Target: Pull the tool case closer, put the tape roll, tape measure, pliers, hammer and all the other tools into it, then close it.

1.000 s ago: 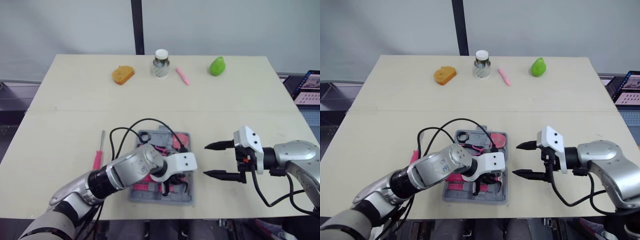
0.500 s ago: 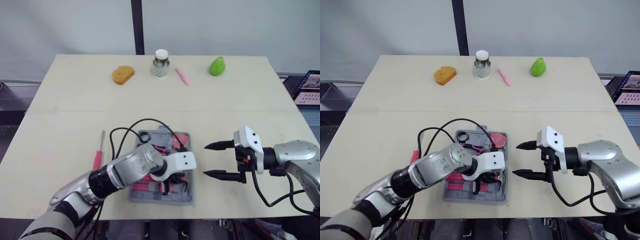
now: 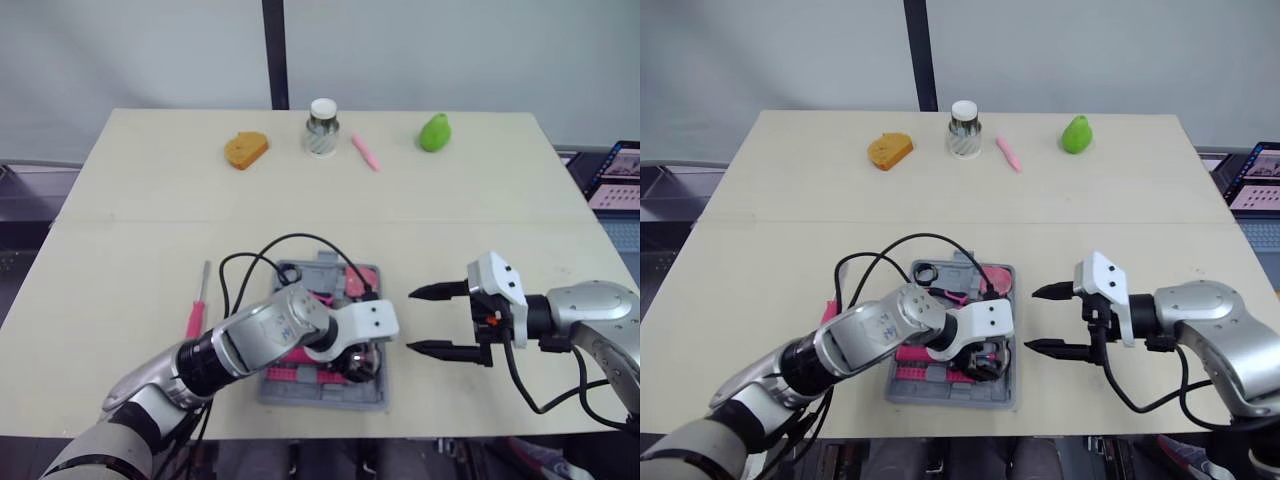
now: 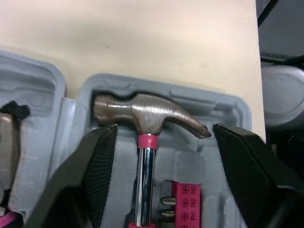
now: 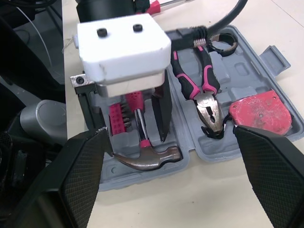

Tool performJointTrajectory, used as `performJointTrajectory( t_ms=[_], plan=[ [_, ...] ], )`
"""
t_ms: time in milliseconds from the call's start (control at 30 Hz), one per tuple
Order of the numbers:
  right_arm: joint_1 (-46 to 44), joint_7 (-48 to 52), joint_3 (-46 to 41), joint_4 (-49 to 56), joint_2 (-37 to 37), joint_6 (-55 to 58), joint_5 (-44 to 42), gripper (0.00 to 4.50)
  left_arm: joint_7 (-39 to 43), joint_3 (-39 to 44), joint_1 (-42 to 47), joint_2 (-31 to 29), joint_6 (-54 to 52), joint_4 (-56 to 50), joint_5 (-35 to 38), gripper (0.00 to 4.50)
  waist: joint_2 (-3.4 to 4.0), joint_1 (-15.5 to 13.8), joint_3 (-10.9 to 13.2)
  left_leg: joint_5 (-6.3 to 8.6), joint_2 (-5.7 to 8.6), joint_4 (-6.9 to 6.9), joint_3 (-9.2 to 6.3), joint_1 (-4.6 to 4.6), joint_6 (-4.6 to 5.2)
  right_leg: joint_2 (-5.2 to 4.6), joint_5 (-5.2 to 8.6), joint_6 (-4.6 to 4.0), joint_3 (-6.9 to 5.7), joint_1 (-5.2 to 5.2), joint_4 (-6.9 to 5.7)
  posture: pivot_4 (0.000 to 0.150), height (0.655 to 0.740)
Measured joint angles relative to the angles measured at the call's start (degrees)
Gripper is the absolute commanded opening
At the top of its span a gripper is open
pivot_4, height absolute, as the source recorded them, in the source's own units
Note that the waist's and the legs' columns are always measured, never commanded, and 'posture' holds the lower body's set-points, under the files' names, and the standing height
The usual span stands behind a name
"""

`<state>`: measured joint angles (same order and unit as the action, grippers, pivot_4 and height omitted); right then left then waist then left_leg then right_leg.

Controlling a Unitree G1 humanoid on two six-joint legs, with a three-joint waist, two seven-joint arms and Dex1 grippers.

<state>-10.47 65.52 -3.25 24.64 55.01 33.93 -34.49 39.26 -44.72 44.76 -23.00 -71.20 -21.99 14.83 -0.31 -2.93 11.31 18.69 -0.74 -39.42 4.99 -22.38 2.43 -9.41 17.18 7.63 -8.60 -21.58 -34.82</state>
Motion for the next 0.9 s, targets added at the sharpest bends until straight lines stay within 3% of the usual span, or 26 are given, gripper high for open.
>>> performJointTrajectory(
  t_ms=[233, 367, 467, 633, 900],
  plan=[
    [-0.6, -0.2, 0.0, 0.0, 0.0, 0.1, -0.8, 4.5, 0.6, 7.4, -0.1, 1.1, -1.3, -0.4, 3.6, 3.36, 0.0, 0.0, 0.0, 0.0, -0.01, -0.03, -0.02, 0.0, 0.0, 0.0, 0.0, 0.0, 0.0, 0.0, -0.02, 0.15, 0.74],
    [-1.4, -0.5, -0.7, -0.2, -0.4, 0.2, -1.4, 4.5, 2.0, 15.6, -4.3, -0.8, 6.3, -0.5, 5.2, 3.36, 0.02, 0.2, 0.0, 0.0, -0.03, -0.01, -0.02, 0.03, 0.0, 0.0, 0.01, -0.02, 0.0, 0.01, -0.03, 0.15, 0.74],
    [-1.6, -0.7, -1.9, -0.7, -0.5, 0.5, -1.8, 4.5, 4.4, 20.8, -11.0, -5.1, 15.0, 0.0, 5.4, 2.57, 0.02, 0.6, 0.0, 0.0, -0.04, 0.03, 0.0, 0.06, 0.0, 0.01, 0.02, -0.04, -0.01, 0.01, -0.04, 0.15, 0.74],
    [-1.7, -0.9, -2.7, -0.9, -1.4, 2.0, -4.0, 4.5, 9.8, 27.3, -23.0, -10.5, 27.5, 0.1, 6.2, 0.13, 0.03, 0.5, 0.0, 0.01, -0.02, 0.02, -0.02, 0.06, 0.01, -0.04, 0.02, -0.04, 0.0, 0.02, -0.03, 0.15, 0.74],
    [2.4, 2.9, -7.0, -0.8, 2.0, 2.2, -5.8, 4.5, 15.3, 30.4, -30.2, -12.7, 40.0, 2.9, 6.1, 0.05, 0.03, 0.0, 0.0, 0.06, 0.01, -0.01, 0.02, 0.07, 0.08, -0.07, 0.01, -0.02, 0.03, 0.05, -0.01, 0.15, 0.74]
  ],
)
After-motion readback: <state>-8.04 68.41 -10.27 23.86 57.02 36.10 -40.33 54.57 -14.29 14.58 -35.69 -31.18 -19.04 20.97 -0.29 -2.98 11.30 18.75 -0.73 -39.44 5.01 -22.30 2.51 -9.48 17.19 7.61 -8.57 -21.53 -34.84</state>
